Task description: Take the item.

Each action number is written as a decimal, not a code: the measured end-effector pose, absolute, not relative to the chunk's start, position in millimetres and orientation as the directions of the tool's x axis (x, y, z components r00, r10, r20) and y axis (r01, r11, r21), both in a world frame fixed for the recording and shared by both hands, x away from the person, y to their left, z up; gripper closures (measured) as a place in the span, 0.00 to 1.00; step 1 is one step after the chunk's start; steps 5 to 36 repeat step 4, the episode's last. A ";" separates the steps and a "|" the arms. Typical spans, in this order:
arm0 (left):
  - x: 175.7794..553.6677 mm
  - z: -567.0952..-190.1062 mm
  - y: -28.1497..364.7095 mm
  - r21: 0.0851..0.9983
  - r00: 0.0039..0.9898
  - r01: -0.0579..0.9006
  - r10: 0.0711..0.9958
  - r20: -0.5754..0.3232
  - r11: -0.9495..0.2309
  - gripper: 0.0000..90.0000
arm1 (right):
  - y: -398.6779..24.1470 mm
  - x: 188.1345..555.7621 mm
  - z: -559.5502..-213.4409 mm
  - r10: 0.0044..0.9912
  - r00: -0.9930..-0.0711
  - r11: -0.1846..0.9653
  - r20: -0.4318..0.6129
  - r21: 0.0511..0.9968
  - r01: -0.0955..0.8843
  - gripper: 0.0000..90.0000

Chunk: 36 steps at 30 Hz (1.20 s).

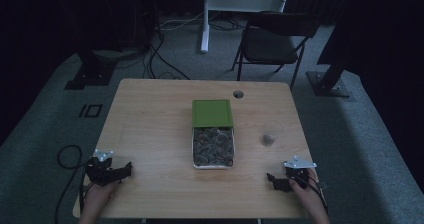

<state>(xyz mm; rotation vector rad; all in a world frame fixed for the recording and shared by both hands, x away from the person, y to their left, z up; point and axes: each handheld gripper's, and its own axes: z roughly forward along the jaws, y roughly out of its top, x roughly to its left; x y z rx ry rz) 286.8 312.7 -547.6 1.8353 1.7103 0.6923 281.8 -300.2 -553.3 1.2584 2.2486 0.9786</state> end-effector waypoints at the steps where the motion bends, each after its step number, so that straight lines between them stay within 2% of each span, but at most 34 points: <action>1: 286.9 -547.6 312.0 0.688 0.051 0.725 0.999 0.011 -0.045 0.01 | -300.3 281.9 -553.3 0.851 -0.525 0.355 0.006 0.730 0.584 0.14; 36: 287.6 -547.7 311.2 0.689 0.030 0.724 0.999 0.011 -0.029 0.01 | -300.3 281.9 -553.3 0.851 -0.525 0.356 0.005 0.730 0.584 0.14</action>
